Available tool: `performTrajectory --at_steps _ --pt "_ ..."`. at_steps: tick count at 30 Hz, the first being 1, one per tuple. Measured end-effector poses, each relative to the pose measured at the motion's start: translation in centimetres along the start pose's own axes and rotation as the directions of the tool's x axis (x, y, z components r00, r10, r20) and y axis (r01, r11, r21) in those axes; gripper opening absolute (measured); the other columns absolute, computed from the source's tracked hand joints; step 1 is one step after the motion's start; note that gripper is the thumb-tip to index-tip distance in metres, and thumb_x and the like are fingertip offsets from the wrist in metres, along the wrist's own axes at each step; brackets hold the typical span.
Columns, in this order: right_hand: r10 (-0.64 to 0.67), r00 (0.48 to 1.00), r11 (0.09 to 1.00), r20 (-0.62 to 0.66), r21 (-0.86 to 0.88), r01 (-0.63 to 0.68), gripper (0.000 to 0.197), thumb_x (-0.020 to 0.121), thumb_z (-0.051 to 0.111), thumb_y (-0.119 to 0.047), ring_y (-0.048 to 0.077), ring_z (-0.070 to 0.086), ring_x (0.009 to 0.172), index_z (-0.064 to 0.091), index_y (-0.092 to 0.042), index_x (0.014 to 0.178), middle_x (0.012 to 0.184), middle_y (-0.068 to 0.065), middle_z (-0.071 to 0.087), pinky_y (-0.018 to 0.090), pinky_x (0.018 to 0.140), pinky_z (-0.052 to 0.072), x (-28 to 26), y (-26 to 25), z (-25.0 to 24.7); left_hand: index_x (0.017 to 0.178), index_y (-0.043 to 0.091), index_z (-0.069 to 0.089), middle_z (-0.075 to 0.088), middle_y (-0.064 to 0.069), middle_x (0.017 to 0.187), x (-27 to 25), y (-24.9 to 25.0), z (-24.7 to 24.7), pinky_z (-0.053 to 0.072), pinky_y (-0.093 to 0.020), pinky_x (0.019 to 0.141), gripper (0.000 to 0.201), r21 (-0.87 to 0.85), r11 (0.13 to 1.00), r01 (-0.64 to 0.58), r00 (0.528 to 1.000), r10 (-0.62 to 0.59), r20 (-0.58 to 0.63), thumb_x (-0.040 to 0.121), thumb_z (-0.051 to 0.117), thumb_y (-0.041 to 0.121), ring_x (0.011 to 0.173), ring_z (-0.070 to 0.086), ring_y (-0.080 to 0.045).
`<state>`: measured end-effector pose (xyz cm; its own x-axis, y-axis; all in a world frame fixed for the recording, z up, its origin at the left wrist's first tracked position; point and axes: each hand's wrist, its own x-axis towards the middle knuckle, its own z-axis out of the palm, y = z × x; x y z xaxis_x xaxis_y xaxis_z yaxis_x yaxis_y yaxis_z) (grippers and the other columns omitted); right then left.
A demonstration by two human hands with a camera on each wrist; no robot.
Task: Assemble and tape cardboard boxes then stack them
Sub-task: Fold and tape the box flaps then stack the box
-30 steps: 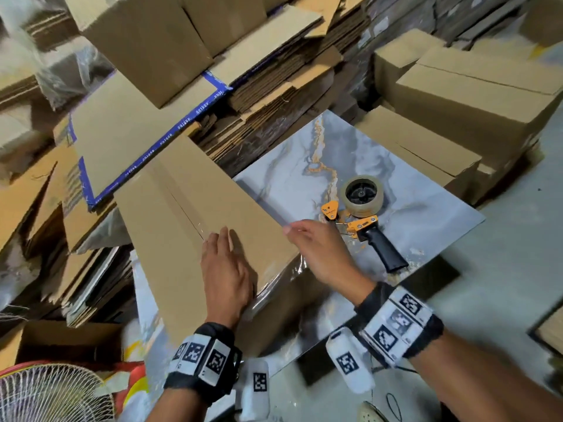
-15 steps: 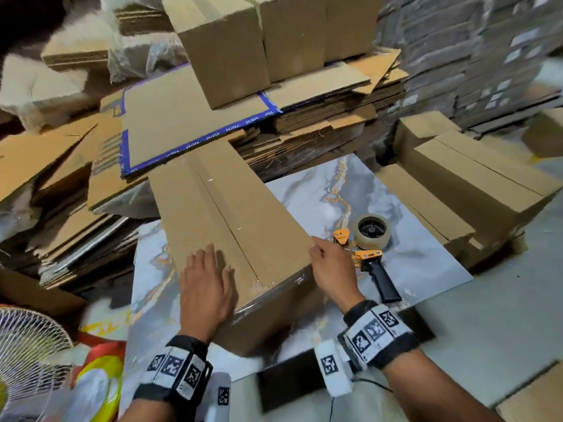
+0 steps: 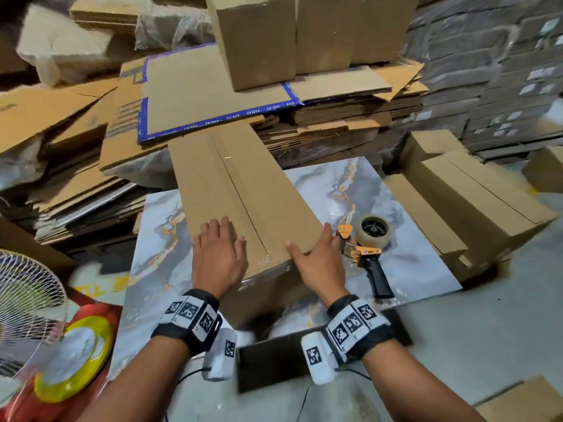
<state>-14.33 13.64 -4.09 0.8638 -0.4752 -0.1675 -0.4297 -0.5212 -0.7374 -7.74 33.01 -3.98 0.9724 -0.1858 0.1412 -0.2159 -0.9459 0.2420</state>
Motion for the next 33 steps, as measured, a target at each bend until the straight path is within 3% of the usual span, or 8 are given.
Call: performTrajectory --at_steps 2,6,10,15,21,25,30,33 --pt "0.000 1.000 1.000 -0.017 -0.007 0.000 0.100 0.082 0.067 -0.067 0.032 0.042 0.136 0.023 -0.016 0.156 0.149 0.011 0.039 0.048 0.103 0.046 0.0 0.4 0.3 0.151 0.005 0.034 0.042 -0.021 0.151 0.0 0.0 0.1 0.026 -0.053 0.117 0.057 0.002 1.000 0.009 1.000 -0.009 0.018 0.104 0.040 0.037 0.141 0.034 -0.040" --pt "-0.054 0.995 0.972 -0.078 0.226 0.071 0.034 0.092 0.069 -0.040 0.020 0.066 0.103 0.070 -0.022 0.122 0.106 -0.009 0.071 0.034 0.086 0.052 1.9 1.9 -1.8 0.153 0.005 0.032 0.038 -0.020 0.154 0.0 0.0 0.3 0.022 -0.052 0.120 0.058 -0.010 1.000 0.014 0.999 -0.014 0.029 0.105 0.038 0.037 0.144 0.030 -0.039" --pt "-0.071 0.992 0.985 -0.105 0.148 0.086 0.022 0.100 0.055 -0.026 0.027 0.060 0.081 0.072 -0.018 0.087 0.075 -0.006 0.065 0.033 0.064 0.045 2.5 1.8 -2.2 0.153 0.005 0.032 0.037 -0.021 0.155 0.0 -0.1 0.2 0.021 -0.052 0.120 0.057 -0.011 1.000 0.013 1.000 -0.013 0.028 0.106 0.036 0.037 0.145 0.029 -0.039" --pt "-0.028 1.000 0.982 -0.009 -0.185 0.025 0.085 0.088 0.058 -0.069 0.034 0.052 0.126 0.039 -0.010 0.146 0.138 0.013 0.054 0.043 0.092 0.049 0.1 -0.3 -1.1 0.152 0.007 0.034 0.039 -0.021 0.154 0.2 -0.2 0.4 0.022 -0.052 0.120 0.056 0.003 1.000 0.009 1.000 -0.009 0.022 0.105 0.036 0.037 0.144 0.030 -0.040" --pt "-0.107 0.993 0.990 -0.059 0.084 0.111 0.028 0.092 0.070 -0.041 0.029 0.070 0.091 0.080 -0.017 0.102 0.091 0.005 0.078 0.037 0.078 0.055 2.8 1.5 -3.9 0.143 0.010 0.041 0.046 -0.019 0.144 0.3 -0.3 0.9 0.029 -0.054 0.115 0.052 0.006 1.000 0.017 1.000 -0.017 0.022 0.103 0.035 0.043 0.137 0.037 -0.039" --pt "-0.114 0.992 0.993 -0.055 -0.023 0.113 0.037 0.098 0.056 -0.041 0.035 0.064 0.084 0.073 -0.011 0.086 0.080 0.010 0.069 0.038 0.070 0.048 2.8 1.0 -3.4 0.140 0.010 0.043 0.048 -0.018 0.141 0.3 -0.2 0.8 0.031 -0.055 0.112 0.050 0.001 1.000 0.019 1.000 -0.019 0.014 0.102 0.035 0.042 0.134 0.039 -0.039" --pt "-0.022 1.000 0.956 0.009 -0.293 0.024 0.095 0.080 0.057 -0.080 0.035 0.051 0.127 0.037 -0.012 0.143 0.137 0.011 0.051 0.053 0.099 0.044 0.1 -0.4 -1.0 0.145 0.009 0.040 0.044 -0.018 0.148 0.2 -0.1 0.6 0.028 -0.053 0.117 0.053 0.009 0.999 0.032 0.999 -0.032 0.014 0.104 0.035 0.042 0.139 0.035 -0.038" --pt "-0.082 0.997 0.988 -0.011 -0.136 0.079 0.066 0.089 0.058 -0.066 0.034 0.060 0.117 0.055 -0.014 0.130 0.124 0.008 0.065 0.048 0.093 0.051 1.9 1.1 -2.0 0.141 0.010 0.042 0.046 -0.018 0.144 0.1 -0.1 0.7 0.030 -0.054 0.115 0.052 0.006 0.999 0.031 0.999 -0.031 0.017 0.103 0.033 0.044 0.137 0.037 -0.038"
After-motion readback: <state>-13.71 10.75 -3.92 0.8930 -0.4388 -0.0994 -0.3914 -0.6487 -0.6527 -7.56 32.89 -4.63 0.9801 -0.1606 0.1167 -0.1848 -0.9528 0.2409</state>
